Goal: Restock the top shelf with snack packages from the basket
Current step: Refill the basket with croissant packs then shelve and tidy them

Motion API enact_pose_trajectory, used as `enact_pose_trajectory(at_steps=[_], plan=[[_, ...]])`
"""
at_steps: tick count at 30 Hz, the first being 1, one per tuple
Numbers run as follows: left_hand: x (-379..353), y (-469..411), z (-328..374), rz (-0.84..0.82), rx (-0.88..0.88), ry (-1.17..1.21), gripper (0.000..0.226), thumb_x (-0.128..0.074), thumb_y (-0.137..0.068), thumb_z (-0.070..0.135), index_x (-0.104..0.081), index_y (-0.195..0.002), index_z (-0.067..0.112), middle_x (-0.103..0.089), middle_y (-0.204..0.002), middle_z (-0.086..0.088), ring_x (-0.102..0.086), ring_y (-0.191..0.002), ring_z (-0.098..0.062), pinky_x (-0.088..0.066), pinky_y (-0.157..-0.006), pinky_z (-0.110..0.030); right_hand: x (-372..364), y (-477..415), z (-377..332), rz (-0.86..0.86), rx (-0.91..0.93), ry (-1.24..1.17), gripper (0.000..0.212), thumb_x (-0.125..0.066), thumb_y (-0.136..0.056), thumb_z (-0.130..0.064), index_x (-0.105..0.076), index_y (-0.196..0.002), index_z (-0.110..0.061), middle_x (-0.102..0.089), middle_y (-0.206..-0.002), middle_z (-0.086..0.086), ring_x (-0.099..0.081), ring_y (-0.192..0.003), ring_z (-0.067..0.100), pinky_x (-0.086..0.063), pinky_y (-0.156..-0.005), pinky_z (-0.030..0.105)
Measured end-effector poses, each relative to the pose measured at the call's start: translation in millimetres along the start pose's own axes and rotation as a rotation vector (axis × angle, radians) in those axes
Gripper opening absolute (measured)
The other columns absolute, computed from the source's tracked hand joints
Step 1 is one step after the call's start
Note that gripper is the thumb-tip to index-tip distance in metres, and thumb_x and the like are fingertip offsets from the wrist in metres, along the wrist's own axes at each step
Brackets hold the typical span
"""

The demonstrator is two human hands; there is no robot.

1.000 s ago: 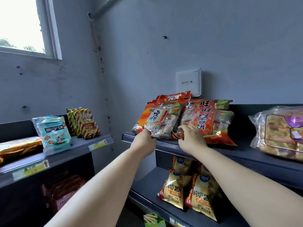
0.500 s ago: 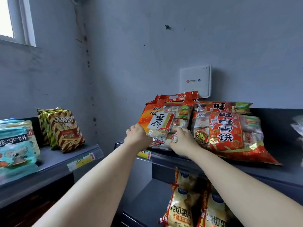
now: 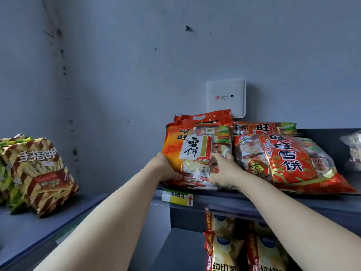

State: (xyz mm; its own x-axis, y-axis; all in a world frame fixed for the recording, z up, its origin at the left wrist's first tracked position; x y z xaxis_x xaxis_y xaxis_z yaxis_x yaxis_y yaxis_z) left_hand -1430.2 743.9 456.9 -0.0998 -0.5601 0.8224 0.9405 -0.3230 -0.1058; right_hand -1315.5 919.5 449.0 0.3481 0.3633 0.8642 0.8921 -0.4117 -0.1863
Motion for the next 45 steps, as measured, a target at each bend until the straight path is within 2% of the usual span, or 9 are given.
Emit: enact_pose_trajectory(at_steps=[3,13,16,20,26,32,35,39,45], plan=[[-7,-17,-6,0.039,-0.013,0.006,0.099,-0.088,-0.059,0.050,-0.032,-0.137,0.021,-0.058,-0.120,0.000,-0.056,-0.116,-0.029,-0.041,-0.106,-0.050,-1,-2,-5,0.139,-0.022,0.107,0.086,-0.067,-0.080,-0.011,-0.019,-0.149,-0.030,-0.005,-0.156,0.011,-0.026,-0.141,0.033,-0.048,-0.093,0.036],[-25,-59,-11,0.203,-0.049,-0.029,0.092,-0.080,-0.069,0.053,-0.025,-0.137,0.025,-0.056,-0.132,0.003,-0.058,-0.119,-0.028,-0.036,-0.106,-0.056,-2,-28,-5,0.425,-0.112,0.446,0.065,-0.070,-0.077,-0.054,-0.042,-0.127,-0.025,-0.041,-0.129,0.005,-0.038,-0.120,0.024,-0.036,-0.100,0.037],[-31,-76,-7,0.225,-0.086,0.006,0.082,-0.080,-0.070,0.050,-0.027,-0.128,0.026,-0.057,-0.128,0.003,-0.060,-0.114,-0.028,-0.046,-0.097,-0.052,-12,-40,3,0.401,-0.103,0.422,0.053,-0.062,-0.088,-0.047,-0.041,-0.130,-0.023,-0.043,-0.130,0.004,-0.042,-0.118,0.025,-0.038,-0.100,0.037],[-41,-95,0,0.260,-0.128,0.064,0.095,-0.082,-0.071,0.042,-0.019,-0.140,0.023,-0.050,-0.140,0.001,-0.058,-0.119,-0.030,-0.049,-0.092,-0.050,-21,-48,12,0.333,-0.061,0.367,0.044,-0.053,-0.096,-0.022,-0.038,-0.137,-0.022,-0.034,-0.139,0.004,-0.043,-0.119,0.028,-0.040,-0.097,0.038],[-47,-116,3,0.212,-0.088,0.073,0.100,-0.081,-0.073,0.033,-0.010,-0.143,0.021,-0.042,-0.142,-0.001,-0.057,-0.118,-0.034,-0.048,-0.092,-0.051,-30,-49,14,0.229,0.016,0.246,0.045,-0.045,-0.100,-0.030,-0.039,-0.145,-0.030,-0.034,-0.149,-0.001,-0.036,-0.134,0.025,-0.036,-0.106,0.037],[-49,-117,-5,0.143,-0.024,0.097,0.111,-0.079,-0.074,0.030,0.002,-0.148,0.021,-0.029,-0.151,-0.006,-0.050,-0.123,-0.038,-0.045,-0.099,-0.054,-16,-41,8,0.386,-0.033,0.126,0.031,-0.049,-0.097,-0.034,-0.048,-0.126,-0.023,-0.041,-0.133,-0.001,-0.060,-0.098,0.021,-0.049,-0.079,0.032],[-48,-116,-10,0.139,-0.030,0.067,0.108,-0.079,-0.074,0.032,-0.001,-0.148,0.020,-0.040,-0.147,-0.009,-0.053,-0.120,-0.037,-0.046,-0.097,-0.055,-28,-41,8,0.258,-0.004,0.154,0.036,-0.049,-0.097,-0.036,-0.047,-0.130,-0.022,-0.036,-0.142,0.000,-0.051,-0.119,0.024,-0.045,-0.091,0.034],[-46,-116,-10,0.176,-0.075,-0.041,0.098,-0.070,-0.083,0.026,0.000,-0.150,0.015,-0.044,-0.145,-0.007,-0.055,-0.121,-0.033,-0.043,-0.101,-0.053,-40,-39,10,0.120,0.028,0.114,0.042,-0.045,-0.100,-0.035,-0.045,-0.140,-0.022,-0.027,-0.155,-0.004,-0.010,-0.149,0.021,-0.029,-0.112,0.037],[-42,-98,0,0.142,-0.072,-0.047,0.107,-0.068,-0.086,0.022,0.014,-0.153,0.010,-0.012,-0.160,-0.010,-0.029,-0.142,-0.035,-0.034,-0.109,-0.057,-22,-34,7,0.316,0.024,0.171,0.033,-0.049,-0.098,-0.031,-0.051,-0.130,-0.022,-0.041,-0.145,-0.003,-0.024,-0.145,0.026,-0.034,-0.112,0.038]])
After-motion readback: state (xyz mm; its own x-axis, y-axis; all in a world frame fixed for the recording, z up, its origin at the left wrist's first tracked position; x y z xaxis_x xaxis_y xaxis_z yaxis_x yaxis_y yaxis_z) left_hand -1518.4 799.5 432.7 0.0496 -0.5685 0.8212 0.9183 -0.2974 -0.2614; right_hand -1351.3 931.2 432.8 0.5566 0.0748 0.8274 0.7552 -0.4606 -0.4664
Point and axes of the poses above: each hand's wrist, its own y-axis away from the middle knuckle, its own x-axis out of the back of the hand, z = x × y, the point moved 6 cm from there along -y, towards the middle knuckle
